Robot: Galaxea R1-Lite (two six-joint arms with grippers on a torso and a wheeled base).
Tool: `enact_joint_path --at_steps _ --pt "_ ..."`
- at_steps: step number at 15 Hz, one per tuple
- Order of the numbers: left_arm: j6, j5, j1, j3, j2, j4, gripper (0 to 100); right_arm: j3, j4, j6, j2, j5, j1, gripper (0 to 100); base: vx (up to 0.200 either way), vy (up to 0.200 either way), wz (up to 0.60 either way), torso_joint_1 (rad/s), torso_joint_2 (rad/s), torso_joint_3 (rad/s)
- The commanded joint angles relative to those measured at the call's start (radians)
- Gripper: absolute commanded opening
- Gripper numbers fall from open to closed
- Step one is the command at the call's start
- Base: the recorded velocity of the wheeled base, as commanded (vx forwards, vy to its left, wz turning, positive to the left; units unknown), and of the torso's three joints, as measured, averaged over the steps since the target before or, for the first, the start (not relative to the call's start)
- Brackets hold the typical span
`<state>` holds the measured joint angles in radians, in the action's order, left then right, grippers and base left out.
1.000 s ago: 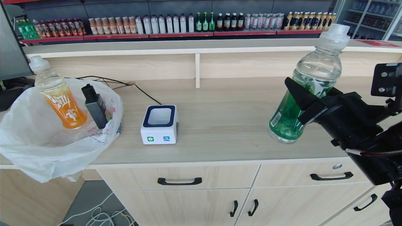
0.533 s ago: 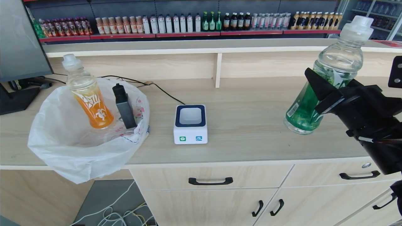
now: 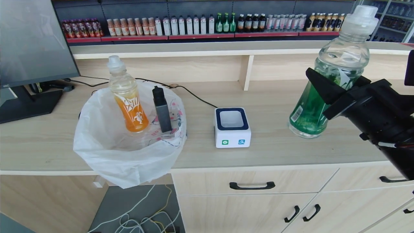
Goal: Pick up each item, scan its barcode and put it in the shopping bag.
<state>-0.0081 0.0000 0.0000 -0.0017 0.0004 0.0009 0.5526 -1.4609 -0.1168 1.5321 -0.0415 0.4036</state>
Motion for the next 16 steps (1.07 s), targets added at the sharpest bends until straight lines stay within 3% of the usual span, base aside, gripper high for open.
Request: enact_joint_path --at_steps 1,4,12,16 --pt "0.0 0.0 0.0 0.0 0.001 0.001 100 0.012 0.014 -0.017 -0.001 0.0 0.006 0 0.0 0.2 0.0 -0.002 0.0 -0.007" --pt "0.0 0.0 0.0 0.0 0.0 -0.001 100 0.036 0.031 -0.026 -0.001 -0.009 0.004 0 0.0 0.2 0.0 0.007 0.0 0.004" --pt "0.003 0.0 0.0 0.0 0.0 -0.001 100 0.113 0.034 -0.164 0.088 -0.055 0.021 0 0.0 0.0 0.0 0.0 0.0 0.0" --pt "0.005 0.0 0.0 0.0 0.0 -0.001 100 0.234 0.028 -0.299 0.168 -0.055 0.012 0 0.0 0.0 0.0 0.0 0.0 0.0"
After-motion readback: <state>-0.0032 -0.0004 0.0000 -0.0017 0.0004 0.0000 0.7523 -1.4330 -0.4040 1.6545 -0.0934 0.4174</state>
